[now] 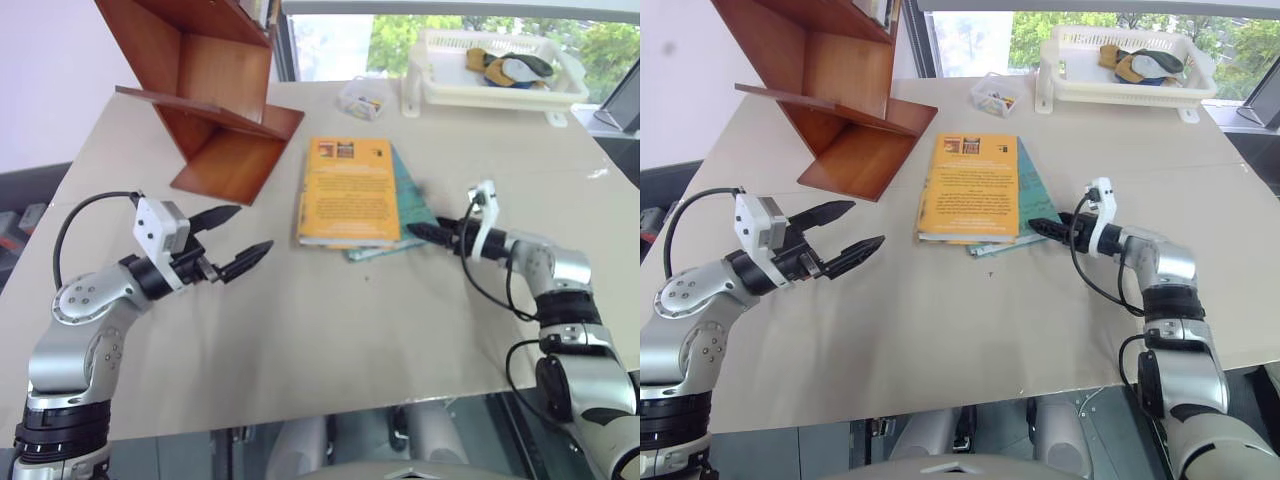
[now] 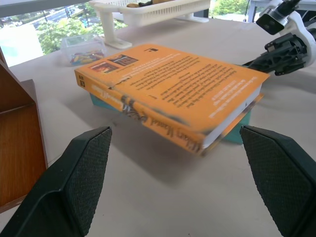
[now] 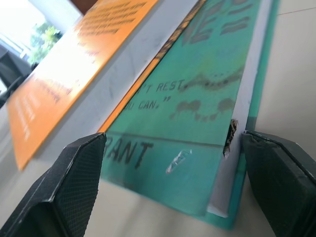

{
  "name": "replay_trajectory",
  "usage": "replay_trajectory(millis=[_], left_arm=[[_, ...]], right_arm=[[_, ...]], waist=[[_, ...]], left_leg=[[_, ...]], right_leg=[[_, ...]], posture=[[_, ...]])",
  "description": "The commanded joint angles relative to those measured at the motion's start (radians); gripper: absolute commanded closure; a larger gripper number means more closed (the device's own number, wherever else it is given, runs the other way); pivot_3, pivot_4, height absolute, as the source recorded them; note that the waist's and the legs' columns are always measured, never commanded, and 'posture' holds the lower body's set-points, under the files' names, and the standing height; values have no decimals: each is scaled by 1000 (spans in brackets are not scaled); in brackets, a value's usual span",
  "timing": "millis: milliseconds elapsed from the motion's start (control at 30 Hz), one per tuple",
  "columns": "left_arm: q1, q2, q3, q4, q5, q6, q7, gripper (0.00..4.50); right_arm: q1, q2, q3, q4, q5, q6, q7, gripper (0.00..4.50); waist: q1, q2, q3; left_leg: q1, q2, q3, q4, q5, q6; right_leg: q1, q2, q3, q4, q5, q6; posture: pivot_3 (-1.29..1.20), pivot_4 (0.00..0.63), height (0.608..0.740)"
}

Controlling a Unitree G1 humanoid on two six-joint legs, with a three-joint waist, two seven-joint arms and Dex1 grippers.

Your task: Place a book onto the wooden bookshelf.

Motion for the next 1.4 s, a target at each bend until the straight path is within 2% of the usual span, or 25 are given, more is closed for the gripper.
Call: replay_trajectory(millis=[33,267,400,533,733,900,1033,1133,1267,1400], left_arm=[[-10,12,22,-11,-3,-15,0,83],[-2,9,24,-16,-1,-12,9,83],[-3,1,25,3,2,-8,25,83],[-5,2,23,24,0,-10,23,83],[-40,0,6,88,2,-14,10,83],[-80,1,-18,132,14,-27,-10,83],[-100,5,-21,144,20,-31,-26,83],[-106,9,-18,148,18,-30,-35,83],[-150,-8,-35,197,6,-9,-43,83],[-250,-41,-40,333,-38,51,-62,83]], right_arm=[[21,6,27,-34,22,-4,32,0],[62,-5,56,-85,21,-21,42,0],[100,-37,23,-140,29,-83,36,0],[186,-85,-10,-270,66,-95,45,0],[432,-216,-41,-575,95,-109,53,0],[541,-252,53,-728,1,-226,28,0],[604,-204,122,-856,36,-243,21,0],[620,-194,127,-906,79,-228,19,0],[656,-251,92,-959,134,-206,44,0],[700,-318,38,-998,177,-216,70,0]], waist=[[0,0,0],[1,0,0],[4,0,0],[13,0,0],[26,0,0],[20,-1,0],[23,-1,-1],[25,-1,-1],[31,-2,-1],[36,-3,-1]], left_leg=[[0,0,0,0,0,0],[0,0,0,0,0,0],[0,0,0,0,0,0],[-1,0,-2,0,0,0],[-1,0,-2,0,0,0],[1,0,0,0,-2,3],[3,3,-2,0,-1,2],[3,4,-2,1,1,-1],[3,4,-2,2,1,-1],[3,3,-4,2,0,-1]], right_leg=[[0,0,0,0,0,0],[0,0,0,0,0,0],[0,0,0,0,0,0],[0,-1,-1,-1,0,0],[0,-1,-2,-1,0,0],[1,0,-1,0,0,1],[4,3,-2,0,-1,1],[4,3,-2,-1,0,0],[4,3,-2,-1,0,0],[5,2,-4,-2,0,0]], posture=[[0,150,707],[0,150,707],[0,150,707],[0,150,707],[0,150,707],[0,150,707],[0,150,707],[0,150,707],[0,150,707],[0,150,707]])
